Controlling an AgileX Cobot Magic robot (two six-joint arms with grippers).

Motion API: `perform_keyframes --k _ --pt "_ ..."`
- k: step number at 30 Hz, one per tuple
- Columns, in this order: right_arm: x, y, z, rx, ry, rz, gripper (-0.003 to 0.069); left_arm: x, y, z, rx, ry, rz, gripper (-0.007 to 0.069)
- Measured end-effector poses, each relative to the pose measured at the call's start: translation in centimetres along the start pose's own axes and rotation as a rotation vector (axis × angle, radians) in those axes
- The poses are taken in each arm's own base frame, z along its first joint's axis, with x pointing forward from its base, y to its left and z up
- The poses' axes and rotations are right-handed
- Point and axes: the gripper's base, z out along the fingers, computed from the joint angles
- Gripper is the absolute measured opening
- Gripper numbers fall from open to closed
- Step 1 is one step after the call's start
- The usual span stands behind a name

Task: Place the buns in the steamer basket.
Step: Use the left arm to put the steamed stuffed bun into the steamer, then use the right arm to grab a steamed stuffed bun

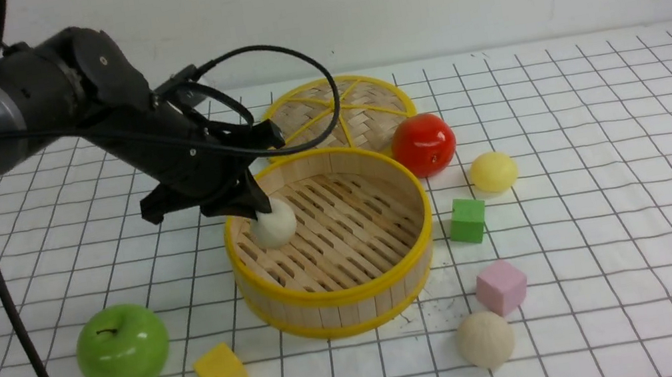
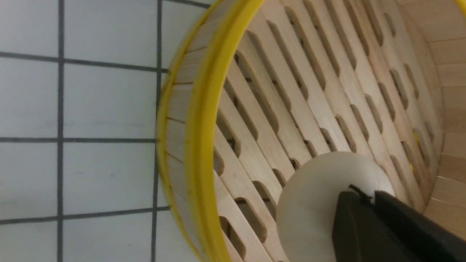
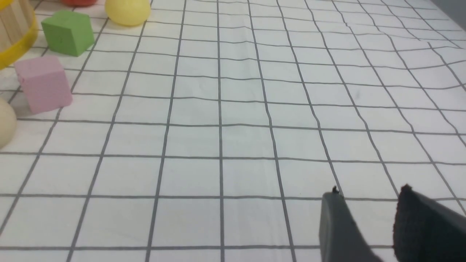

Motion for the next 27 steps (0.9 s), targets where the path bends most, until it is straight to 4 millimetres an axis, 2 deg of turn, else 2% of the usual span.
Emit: perform_keyframes --k 2,7,10,13,14,16,17,19,20,21,22,23,24,25,26,27 --pt "0.0 0.0 0.0 0.000 0.000 0.000 0.0239 0.1 0.2 0.6 -0.006 0.012 -0.016 0.0011" --pt "0.0 0.0 0.0 0.000 0.000 0.000 0.0239 0.0 0.3 0.6 -0.006 0.012 -0.020 0.0050" --pt "0.0 0.0 0.0 0.000 0.000 0.000 0.0239 0.2 0.2 0.5 -0.008 0.026 -0.019 0.0119" --pt "0.0 0.0 0.0 0.000 0.000 0.000 0.0239 0.2 -0.2 -0.6 0.000 0.015 -0.010 0.0206" --pt "0.0 0.0 0.0 0.000 0.000 0.000 0.0239 0.2 -0.2 -0.7 0.001 0.013 -0.010 0.0212" --pt "0.0 0.0 0.0 0.000 0.000 0.000 0.0239 0.1 -0.9 -2.9 0.012 -0.026 0.016 0.0288" --pt "0.0 0.0 0.0 0.000 0.000 0.000 0.0239 0.1 -1.0 -3.1 0.011 -0.030 0.020 0.0297" --pt "0.0 0.0 0.0 0.000 0.000 0.000 0.0239 0.4 -2.0 -6.7 0.018 -0.089 0.067 0.0337" --pt "0.0 0.0 0.0 0.000 0.000 0.000 0.0239 0.4 -2.0 -7.1 0.019 -0.096 0.071 0.0339" --pt "0.0 0.0 0.0 0.000 0.000 0.000 0.0239 0.8 -2.7 -10.2 0.018 -0.146 0.112 0.0347" --pt "0.0 0.0 0.0 0.000 0.000 -0.001 0.0239 0.9 -2.8 -10.6 0.016 -0.153 0.118 0.0348" --pt "0.0 0.0 0.0 0.000 0.000 -0.001 0.0239 1.3 -3.2 -12.6 0.022 -0.186 0.138 0.0349" --pt "0.0 0.0 0.0 0.000 0.000 -0.001 0.0239 2.2 -3.8 -15.9 0.033 -0.232 0.167 0.0350" --pt "0.0 0.0 0.0 0.000 0.000 -0.001 0.0239 2.2 -3.8 -15.9 0.031 -0.229 0.168 0.0350" --pt "0.0 0.0 0.0 0.000 0.000 -0.001 0.0239 3.9 -4.4 -20.0 0.054 -0.278 0.197 0.0347" --pt "0.0 0.0 0.0 0.000 0.000 -0.001 0.0239 4.7 -4.5 -21.5 0.059 -0.285 0.210 0.0343"
